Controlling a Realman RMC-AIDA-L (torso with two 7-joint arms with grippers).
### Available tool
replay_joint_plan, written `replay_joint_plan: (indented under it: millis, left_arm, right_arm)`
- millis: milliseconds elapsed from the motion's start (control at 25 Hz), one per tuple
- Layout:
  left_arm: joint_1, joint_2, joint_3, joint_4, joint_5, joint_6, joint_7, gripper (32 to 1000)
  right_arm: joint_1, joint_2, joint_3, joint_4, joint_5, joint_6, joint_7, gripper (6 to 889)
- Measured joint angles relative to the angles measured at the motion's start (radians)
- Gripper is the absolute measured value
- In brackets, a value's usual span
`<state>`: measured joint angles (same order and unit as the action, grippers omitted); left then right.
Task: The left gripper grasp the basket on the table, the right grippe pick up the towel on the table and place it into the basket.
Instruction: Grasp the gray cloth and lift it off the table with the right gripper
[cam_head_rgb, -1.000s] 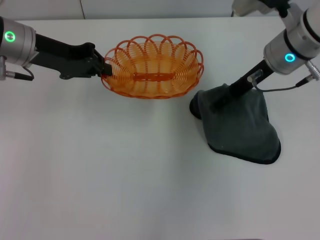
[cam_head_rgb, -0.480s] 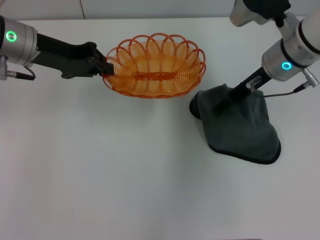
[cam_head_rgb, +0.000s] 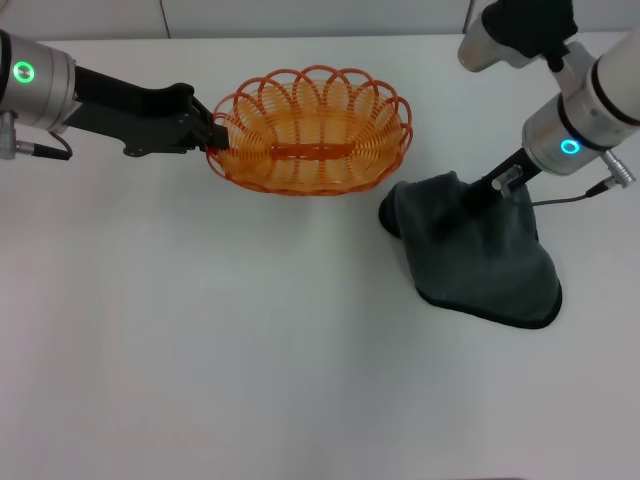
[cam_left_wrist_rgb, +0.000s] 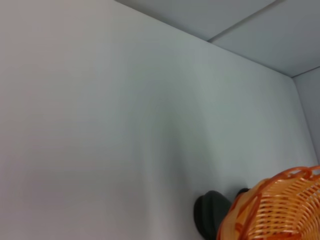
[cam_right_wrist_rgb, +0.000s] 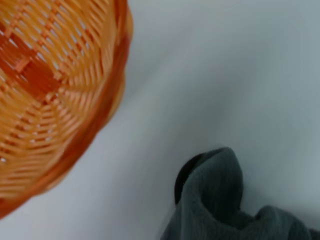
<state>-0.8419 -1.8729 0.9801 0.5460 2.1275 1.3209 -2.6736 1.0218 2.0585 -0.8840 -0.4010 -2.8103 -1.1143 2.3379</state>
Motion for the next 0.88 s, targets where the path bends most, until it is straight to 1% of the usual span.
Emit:
replay_joint_plan:
  millis: [280, 680, 880]
  left_arm:
    - [0.0, -0.0014, 0.0, 0.0, 0.0, 0.0, 0.001, 79]
    - [0.0, -0.0015, 0.0, 0.0, 0.0, -0.002, 0.002, 79]
    - [0.0, -0.0015, 0.0, 0.0, 0.0, -0.003, 0.003, 79]
  right_arm:
    - [-0.001, 0.0, -0.001, 0.017, 0.0, 0.017, 0.0, 865]
    - [-0.002, 0.0, -0.001, 0.019, 0.0, 0.017, 0.0, 864]
    - [-0.002, 0.0, -0.002, 0.019, 0.0, 0.015, 0.001, 842]
